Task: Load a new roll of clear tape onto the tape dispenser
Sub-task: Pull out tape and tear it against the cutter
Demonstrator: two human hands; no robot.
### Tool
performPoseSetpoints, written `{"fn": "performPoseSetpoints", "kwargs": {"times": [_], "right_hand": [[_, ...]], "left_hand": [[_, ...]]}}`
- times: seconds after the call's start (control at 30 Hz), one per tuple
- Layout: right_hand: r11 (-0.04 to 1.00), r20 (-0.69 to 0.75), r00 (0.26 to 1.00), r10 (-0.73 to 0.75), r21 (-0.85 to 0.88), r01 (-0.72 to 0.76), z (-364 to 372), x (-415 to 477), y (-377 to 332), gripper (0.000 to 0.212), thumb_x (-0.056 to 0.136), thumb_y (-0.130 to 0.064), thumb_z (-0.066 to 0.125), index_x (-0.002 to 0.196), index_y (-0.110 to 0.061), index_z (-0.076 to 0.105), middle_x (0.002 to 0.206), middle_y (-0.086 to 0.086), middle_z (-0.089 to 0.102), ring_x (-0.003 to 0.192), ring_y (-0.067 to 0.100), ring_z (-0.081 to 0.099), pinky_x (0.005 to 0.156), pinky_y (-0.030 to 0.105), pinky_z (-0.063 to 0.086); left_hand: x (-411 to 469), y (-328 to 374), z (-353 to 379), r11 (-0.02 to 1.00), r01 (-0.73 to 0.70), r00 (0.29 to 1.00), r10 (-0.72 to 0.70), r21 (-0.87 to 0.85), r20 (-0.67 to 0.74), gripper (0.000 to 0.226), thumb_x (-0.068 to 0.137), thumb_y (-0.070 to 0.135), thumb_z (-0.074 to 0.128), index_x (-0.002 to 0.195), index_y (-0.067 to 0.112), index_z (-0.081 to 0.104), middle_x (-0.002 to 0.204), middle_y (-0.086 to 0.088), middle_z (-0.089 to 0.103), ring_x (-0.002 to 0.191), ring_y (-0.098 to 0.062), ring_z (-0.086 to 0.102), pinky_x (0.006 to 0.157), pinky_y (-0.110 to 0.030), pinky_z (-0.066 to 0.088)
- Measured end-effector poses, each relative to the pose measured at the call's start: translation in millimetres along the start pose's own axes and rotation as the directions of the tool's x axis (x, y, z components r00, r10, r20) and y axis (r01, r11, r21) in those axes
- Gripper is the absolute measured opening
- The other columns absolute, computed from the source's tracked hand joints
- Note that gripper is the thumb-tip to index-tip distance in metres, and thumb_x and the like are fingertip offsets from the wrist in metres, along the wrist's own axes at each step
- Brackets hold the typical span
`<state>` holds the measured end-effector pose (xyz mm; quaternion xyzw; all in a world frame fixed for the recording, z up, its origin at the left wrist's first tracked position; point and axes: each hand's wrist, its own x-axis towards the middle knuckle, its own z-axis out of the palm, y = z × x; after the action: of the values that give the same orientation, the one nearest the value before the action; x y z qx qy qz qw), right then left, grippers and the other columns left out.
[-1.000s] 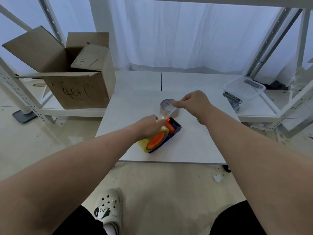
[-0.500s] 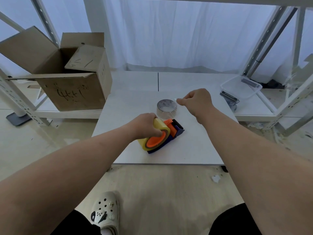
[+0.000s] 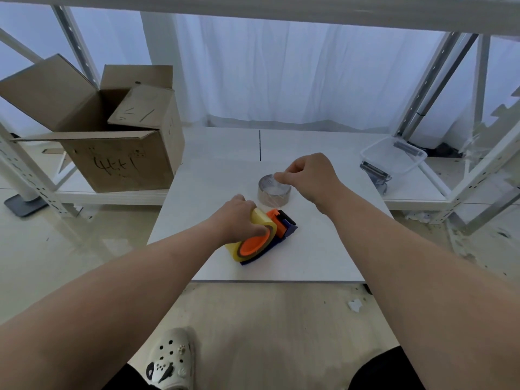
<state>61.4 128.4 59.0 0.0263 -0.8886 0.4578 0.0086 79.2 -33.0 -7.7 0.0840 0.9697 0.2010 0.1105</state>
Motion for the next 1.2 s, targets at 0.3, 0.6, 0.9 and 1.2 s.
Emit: {"fn": "performPoseSetpoints", "kwargs": {"times": [0.3, 0.6, 0.9, 1.2], "right_hand": [[0.999, -0.005, 1.000, 0.015, -0.029, -0.015, 4, 3, -11, 0.021, 0.081, -0.021, 0.069, 0.067, -0.007, 0.062, 0.070, 0.006, 0.062, 0.058, 0.012, 0.049, 0.059, 0.026, 0.040], [0.966, -0.008, 0.969, 0.249, 0.075, -0.247, -6, -3, 23, 0.031, 0.080, -0.014, 0.070, 0.081, 0.015, 0.059, 0.092, 0.035, 0.057, 0.076, 0.030, 0.050, 0.064, 0.037, 0.042], [0.950, -0.007, 0.971, 0.240, 0.205, -0.234, -9, 0, 32, 0.024, 0.085, -0.021, 0.068, 0.073, -0.007, 0.053, 0.065, -0.001, 0.047, 0.060, 0.013, 0.042, 0.052, 0.019, 0.036], [0.984, -0.033, 0.993, 0.117, 0.142, -0.111, -4, 8, 11, 0.020, 0.085, -0.018, 0.067, 0.074, -0.005, 0.057, 0.072, 0.005, 0.059, 0.070, 0.016, 0.055, 0.067, 0.027, 0.049]], "left_hand": [[1, 4, -10, 0.991, -0.082, 0.990, 0.094, 0.110, -0.106, 0.064, 0.075, 0.059, 0.066, 0.117, 0.012, 0.059, 0.110, -0.007, 0.054, 0.094, -0.020, 0.052, 0.077, -0.028, 0.044], [-1, 1, -8, 0.977, 0.085, 0.989, -0.058, -0.194, 0.139, 0.057, 0.076, 0.035, 0.074, 0.112, 0.015, 0.036, 0.096, -0.003, 0.049, 0.077, -0.014, 0.048, 0.063, -0.028, 0.045], [1, 3, 3, 0.976, 0.004, 0.996, -0.024, -0.219, -0.086, 0.056, 0.071, 0.044, 0.076, 0.105, 0.014, 0.043, 0.096, -0.001, 0.049, 0.082, -0.017, 0.049, 0.063, -0.026, 0.043], [2, 0, -7, 0.991, -0.113, 0.964, 0.126, 0.070, -0.236, 0.061, 0.072, 0.057, 0.070, 0.113, 0.013, 0.057, 0.110, -0.005, 0.054, 0.100, -0.020, 0.047, 0.083, -0.029, 0.040]]}}
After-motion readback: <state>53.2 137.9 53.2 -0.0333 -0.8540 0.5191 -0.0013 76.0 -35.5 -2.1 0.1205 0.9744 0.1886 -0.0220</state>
